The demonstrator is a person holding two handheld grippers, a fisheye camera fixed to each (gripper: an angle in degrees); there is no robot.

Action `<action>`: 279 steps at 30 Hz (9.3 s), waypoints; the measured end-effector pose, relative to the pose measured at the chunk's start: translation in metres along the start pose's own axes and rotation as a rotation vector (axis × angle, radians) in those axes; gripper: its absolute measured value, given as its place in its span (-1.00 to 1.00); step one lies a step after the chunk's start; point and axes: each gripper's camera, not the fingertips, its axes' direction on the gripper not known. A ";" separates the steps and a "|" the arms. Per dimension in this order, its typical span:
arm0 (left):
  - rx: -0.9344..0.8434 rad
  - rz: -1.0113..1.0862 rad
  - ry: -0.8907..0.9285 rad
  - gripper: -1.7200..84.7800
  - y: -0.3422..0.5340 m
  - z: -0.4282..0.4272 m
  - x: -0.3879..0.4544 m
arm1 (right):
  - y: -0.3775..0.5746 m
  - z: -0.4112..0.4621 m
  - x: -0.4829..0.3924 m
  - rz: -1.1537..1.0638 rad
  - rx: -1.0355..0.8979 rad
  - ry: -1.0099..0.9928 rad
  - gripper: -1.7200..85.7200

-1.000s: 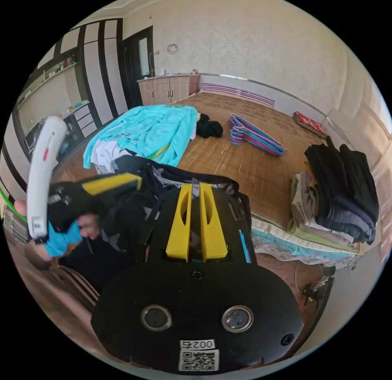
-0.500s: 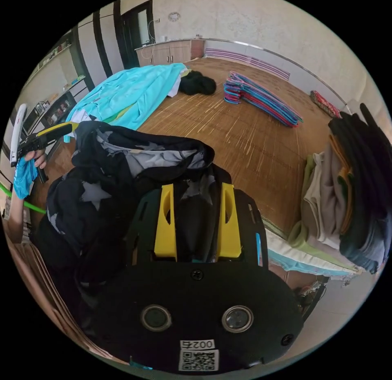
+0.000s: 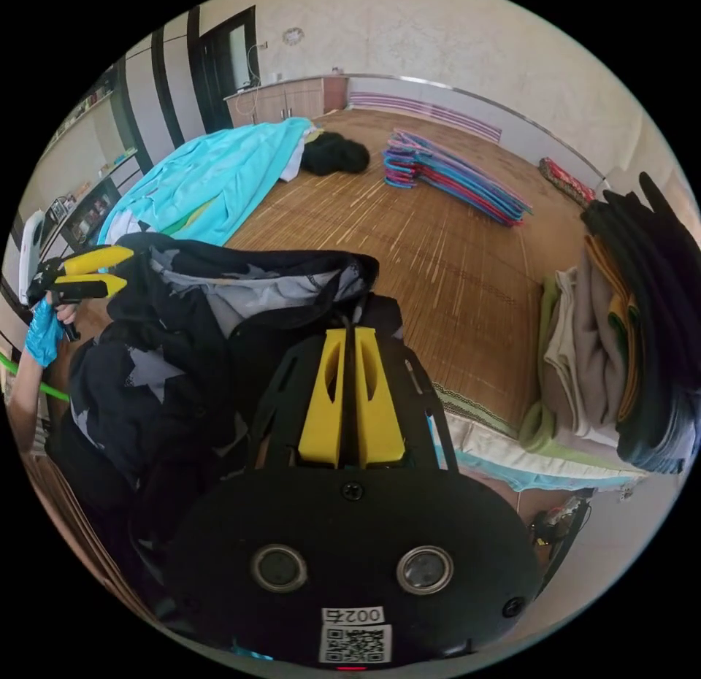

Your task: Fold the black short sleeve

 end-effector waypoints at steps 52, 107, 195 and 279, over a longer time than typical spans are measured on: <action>-0.034 -0.127 0.122 -0.68 0.111 0.052 -0.084 | 0.234 -0.157 0.071 0.114 0.069 -0.308 -0.67; 0.018 0.037 0.262 -0.99 0.128 -0.060 -0.019 | 0.317 -0.317 -0.038 0.020 0.189 -0.219 -0.70; -0.094 0.035 0.060 -0.90 0.126 0.005 -0.003 | -0.019 -0.019 -0.198 -0.193 -0.065 -0.136 -0.82; -0.136 0.127 0.191 -0.86 0.227 -0.126 -0.012 | 0.117 -0.191 -0.290 -0.448 -0.027 -0.385 -0.72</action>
